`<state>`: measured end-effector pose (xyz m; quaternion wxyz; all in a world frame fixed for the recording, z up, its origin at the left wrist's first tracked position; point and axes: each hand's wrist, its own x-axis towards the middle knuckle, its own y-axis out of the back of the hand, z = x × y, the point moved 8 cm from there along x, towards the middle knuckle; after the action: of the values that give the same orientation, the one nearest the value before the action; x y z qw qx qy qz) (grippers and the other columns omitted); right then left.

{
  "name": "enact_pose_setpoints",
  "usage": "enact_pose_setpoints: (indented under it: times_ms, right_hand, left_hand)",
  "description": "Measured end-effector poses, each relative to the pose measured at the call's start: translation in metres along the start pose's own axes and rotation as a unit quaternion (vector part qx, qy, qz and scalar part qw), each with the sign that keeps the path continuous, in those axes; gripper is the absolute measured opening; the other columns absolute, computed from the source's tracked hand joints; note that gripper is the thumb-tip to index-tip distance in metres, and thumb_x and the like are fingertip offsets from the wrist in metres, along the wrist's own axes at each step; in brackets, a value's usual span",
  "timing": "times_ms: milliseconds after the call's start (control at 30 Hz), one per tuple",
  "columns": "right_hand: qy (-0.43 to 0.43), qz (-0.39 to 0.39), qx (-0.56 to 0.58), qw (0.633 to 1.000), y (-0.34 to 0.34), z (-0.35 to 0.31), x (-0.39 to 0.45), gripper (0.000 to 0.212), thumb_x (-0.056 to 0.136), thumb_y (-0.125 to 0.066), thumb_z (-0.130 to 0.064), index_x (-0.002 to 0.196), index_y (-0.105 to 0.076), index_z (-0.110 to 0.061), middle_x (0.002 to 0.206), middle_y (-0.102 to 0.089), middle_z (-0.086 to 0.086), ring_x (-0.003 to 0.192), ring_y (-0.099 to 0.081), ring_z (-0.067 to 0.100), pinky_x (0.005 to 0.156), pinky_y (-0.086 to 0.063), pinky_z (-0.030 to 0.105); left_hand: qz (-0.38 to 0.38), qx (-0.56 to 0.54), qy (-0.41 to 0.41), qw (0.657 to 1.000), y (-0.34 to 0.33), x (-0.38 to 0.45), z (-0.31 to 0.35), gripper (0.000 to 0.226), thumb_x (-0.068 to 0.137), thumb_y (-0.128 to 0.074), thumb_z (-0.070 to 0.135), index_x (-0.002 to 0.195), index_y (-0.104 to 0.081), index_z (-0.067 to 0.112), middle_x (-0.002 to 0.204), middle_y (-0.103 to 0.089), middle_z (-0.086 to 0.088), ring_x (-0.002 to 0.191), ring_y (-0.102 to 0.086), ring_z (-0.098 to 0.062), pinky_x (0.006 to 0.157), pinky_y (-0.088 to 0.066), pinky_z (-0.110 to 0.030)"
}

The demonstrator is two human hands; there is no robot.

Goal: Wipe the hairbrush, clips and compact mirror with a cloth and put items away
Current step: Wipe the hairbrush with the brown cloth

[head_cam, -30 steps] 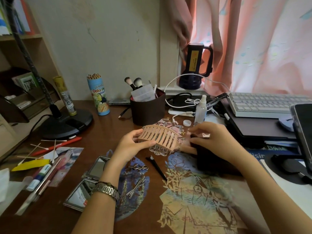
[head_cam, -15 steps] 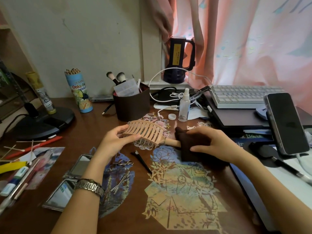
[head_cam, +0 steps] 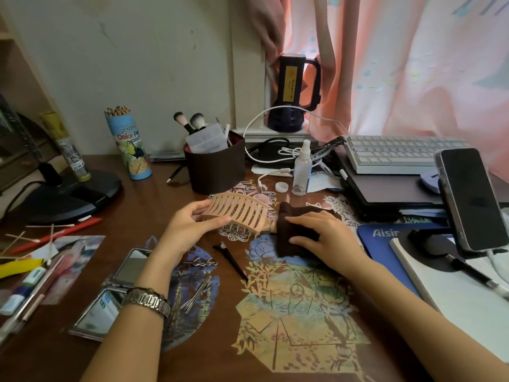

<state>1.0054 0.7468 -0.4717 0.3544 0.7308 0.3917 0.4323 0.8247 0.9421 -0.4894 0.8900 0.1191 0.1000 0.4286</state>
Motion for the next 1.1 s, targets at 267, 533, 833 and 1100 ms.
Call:
enact_pose_setpoints:
  times_ms: [267,533,833,1100]
  right_hand:
    - [0.001,0.005,-0.017,1.000,-0.007,-0.009,0.009,0.043,0.084,-0.063,-0.042,0.125,-0.057,-0.034,0.112,-0.062,-0.013,0.098,-0.053,0.015,0.077,-0.051,0.035]
    - [0.012,-0.008,-0.007,1.000,-0.011,-0.015,0.015,0.041,0.085,-0.063,-0.040,0.126,-0.055,-0.042,0.114,-0.062,-0.015,0.102,-0.055,0.012,0.078,-0.051,0.033]
    - [0.013,-0.039,-0.008,0.999,-0.002,-0.004,0.006,0.040,0.085,-0.061,-0.040,0.125,-0.055,-0.041,0.118,-0.062,-0.011,0.107,-0.054,0.011,0.085,-0.047,0.028]
    - [0.022,-0.054,-0.026,0.998,-0.004,-0.007,0.010,0.045,0.086,-0.062,-0.038,0.130,-0.051,-0.039,0.119,-0.059,-0.012,0.108,-0.052,0.010,0.084,-0.043,0.022]
  left_hand:
    - [0.001,0.003,0.001,1.000,0.000,0.002,-0.001,0.081,0.061,-0.083,0.036,0.133,-0.051,0.019,0.125,-0.058,0.003,0.113,-0.056,-0.010,0.094,-0.044,-0.025]
    - [0.001,0.013,-0.001,1.000,0.000,-0.001,0.001,0.077,0.067,-0.081,0.035,0.135,-0.049,0.020,0.127,-0.057,0.003,0.110,-0.055,-0.009,0.083,-0.043,-0.018]
    - [-0.002,0.027,-0.003,1.000,0.000,0.000,0.000,0.075,0.066,-0.081,0.039,0.133,-0.050,0.024,0.130,-0.056,0.003,0.115,-0.054,-0.010,0.091,-0.041,-0.024]
    - [0.005,0.022,0.005,1.000,0.002,0.003,-0.004,0.078,0.059,-0.084,0.043,0.129,-0.054,0.025,0.128,-0.058,0.003,0.115,-0.055,-0.011,0.102,-0.044,-0.035]
